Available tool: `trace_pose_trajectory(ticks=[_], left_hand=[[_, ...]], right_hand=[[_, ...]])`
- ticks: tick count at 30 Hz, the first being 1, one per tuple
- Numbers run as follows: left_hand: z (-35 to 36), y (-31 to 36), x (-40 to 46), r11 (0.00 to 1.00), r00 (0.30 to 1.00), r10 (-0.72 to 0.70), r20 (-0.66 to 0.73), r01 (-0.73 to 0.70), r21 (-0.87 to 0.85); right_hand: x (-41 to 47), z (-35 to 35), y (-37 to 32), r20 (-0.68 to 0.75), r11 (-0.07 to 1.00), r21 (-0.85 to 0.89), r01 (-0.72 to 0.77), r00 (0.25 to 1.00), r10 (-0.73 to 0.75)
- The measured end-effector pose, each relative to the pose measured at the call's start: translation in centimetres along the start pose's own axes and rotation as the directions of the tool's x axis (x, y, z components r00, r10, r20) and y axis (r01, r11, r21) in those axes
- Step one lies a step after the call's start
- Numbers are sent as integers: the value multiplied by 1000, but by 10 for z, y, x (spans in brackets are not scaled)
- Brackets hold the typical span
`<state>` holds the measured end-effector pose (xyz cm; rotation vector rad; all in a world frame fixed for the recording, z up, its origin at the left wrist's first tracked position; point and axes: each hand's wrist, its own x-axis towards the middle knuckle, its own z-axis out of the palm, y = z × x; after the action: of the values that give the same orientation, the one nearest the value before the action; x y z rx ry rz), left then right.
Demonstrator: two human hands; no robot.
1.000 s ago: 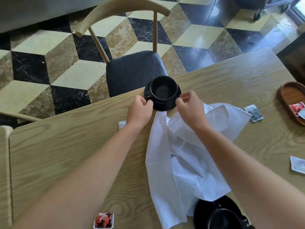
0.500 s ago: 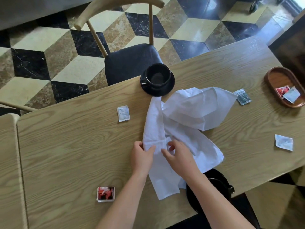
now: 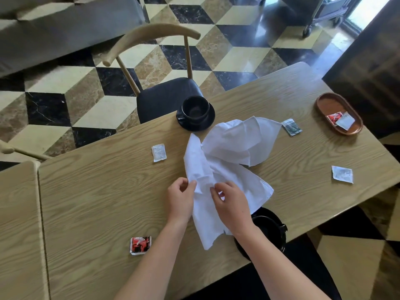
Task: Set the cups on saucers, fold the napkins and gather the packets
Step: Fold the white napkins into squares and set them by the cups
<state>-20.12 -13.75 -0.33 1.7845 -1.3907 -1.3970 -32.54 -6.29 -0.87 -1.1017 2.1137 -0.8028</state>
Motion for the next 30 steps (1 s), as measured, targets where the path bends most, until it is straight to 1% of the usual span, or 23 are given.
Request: trace_pose_trajectory(ticks=[3,5,7,9,11,13,15,17,20,21,22,23,24,25,26,27,28,29,30], left_hand=[[-6,24,-14,998,998,55,42,-54,-45],[-14,43,-28,989,990,125,58,-120,-84],[-24,63,-35,978,981,189,54,-183,-98],[-39,84,-46,965,973,228,33,-221,-142],[-55,99,-58,954,981,196,6,-189,-234],[-73,107,-67,957,988,156,-14,-155,-247],[-94,110,-74,971,985,169,-14,-169,-171],[-117,109,-78,980,983,183,13,-182,-78],[-156,108,-81,975,971,205,118,-214,63],[-166,110,-82,959,962,224,159,-246,141],[-176,113,-83,923,952,250,176,-290,254],[-186,116,-84,866,937,298,182,-346,361],[-196,120,-86,816,905,369,213,-425,392],[-207,124,-89,788,852,446,275,-519,330],[-219,126,-94,782,795,508,333,-587,210],[-232,127,-99,792,759,541,363,-604,83],[-247,125,-103,797,742,562,366,-604,0],[-263,123,-107,793,733,581,354,-607,-45],[-278,120,-110,789,732,590,340,-612,-53]], right_hand=[[-8,-13,-10,-18,995,86,41,999,-40],[-18,-23,-19,-27,988,142,68,998,-65],[-21,-27,-27,4,975,218,47,999,-49],[-25,-33,-36,32,952,301,59,997,-72],[-27,-38,-47,31,929,357,99,993,-117],[-28,-45,-64,16,906,402,130,989,-149],[-28,-57,-86,-38,881,442,169,985,-169],[-28,-69,-111,-74,871,438,223,974,-212],[-32,-84,-153,-66,855,387,344,936,-346],[-35,-87,-169,-41,850,354,390,915,-402],[-40,-87,-186,6,841,307,445,883,-469],[-45,-84,-203,80,827,252,502,841,-535],[-52,-79,-221,171,811,194,552,795,-583],[-59,-72,-238,257,793,139,593,752,-607],[-66,-65,-254,320,775,85,626,719,-617],[-74,-59,-268,358,754,46,655,694,-625],[-81,-53,-280,380,735,28,678,673,-635],[-89,-48,-292,397,720,31,694,652,-646],[-97,-44,-302,409,705,41,708,632,-658]])
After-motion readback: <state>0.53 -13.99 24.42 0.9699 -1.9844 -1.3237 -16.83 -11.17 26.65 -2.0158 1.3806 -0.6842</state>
